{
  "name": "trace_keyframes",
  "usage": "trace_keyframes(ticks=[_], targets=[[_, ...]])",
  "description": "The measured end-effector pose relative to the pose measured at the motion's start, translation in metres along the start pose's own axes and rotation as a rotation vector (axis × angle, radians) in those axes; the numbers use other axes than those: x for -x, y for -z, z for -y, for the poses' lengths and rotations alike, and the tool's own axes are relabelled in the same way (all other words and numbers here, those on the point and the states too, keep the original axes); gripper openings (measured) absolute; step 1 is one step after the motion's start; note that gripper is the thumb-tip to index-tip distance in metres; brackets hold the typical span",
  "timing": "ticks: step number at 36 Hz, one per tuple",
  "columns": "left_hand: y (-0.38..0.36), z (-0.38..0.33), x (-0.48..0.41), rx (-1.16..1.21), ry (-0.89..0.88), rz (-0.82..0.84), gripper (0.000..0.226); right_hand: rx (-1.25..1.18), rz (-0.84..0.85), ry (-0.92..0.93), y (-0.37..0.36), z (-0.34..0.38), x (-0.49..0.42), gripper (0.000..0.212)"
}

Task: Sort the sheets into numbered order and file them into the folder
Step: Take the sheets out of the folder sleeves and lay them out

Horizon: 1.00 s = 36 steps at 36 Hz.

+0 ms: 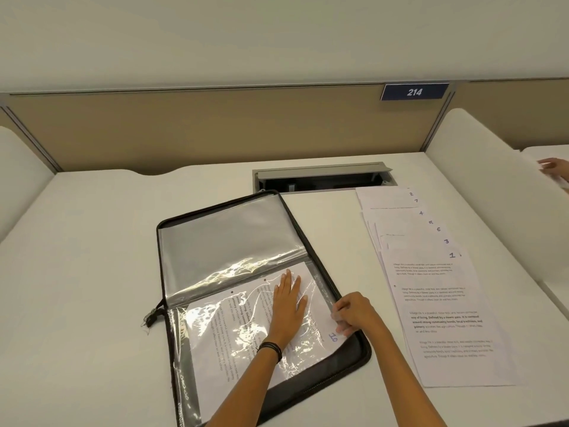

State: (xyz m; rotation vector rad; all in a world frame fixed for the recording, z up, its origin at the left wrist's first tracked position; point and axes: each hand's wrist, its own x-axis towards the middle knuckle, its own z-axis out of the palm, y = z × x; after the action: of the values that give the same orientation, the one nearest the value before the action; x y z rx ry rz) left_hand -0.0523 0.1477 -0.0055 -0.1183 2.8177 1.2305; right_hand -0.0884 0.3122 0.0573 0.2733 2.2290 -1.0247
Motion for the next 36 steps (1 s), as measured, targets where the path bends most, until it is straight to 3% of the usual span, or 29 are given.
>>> trace_keyframes(ticks=[10,25,29,36], targets=[[0.002,0.001,-0.001,0.017,0.003,0.014,0.113,0.14,0.034,0.036,-0.003,0.0,0.0,0.022],[0.003,0.004,0.003,-0.035,-0.04,0.005,0.106,0.222,-0.031,0.107,0.001,0.0,-0.004,0.02],[0.002,0.003,0.002,-0.071,-0.051,0.01,0.105,0.228,-0.088,0.127,0.004,-0.002,-0.005,0.032],[0.001,0.002,0.001,-0.126,-0.031,0.027,0.108,0.182,-0.222,0.162,0.016,-0.004,-0.002,0.031]])
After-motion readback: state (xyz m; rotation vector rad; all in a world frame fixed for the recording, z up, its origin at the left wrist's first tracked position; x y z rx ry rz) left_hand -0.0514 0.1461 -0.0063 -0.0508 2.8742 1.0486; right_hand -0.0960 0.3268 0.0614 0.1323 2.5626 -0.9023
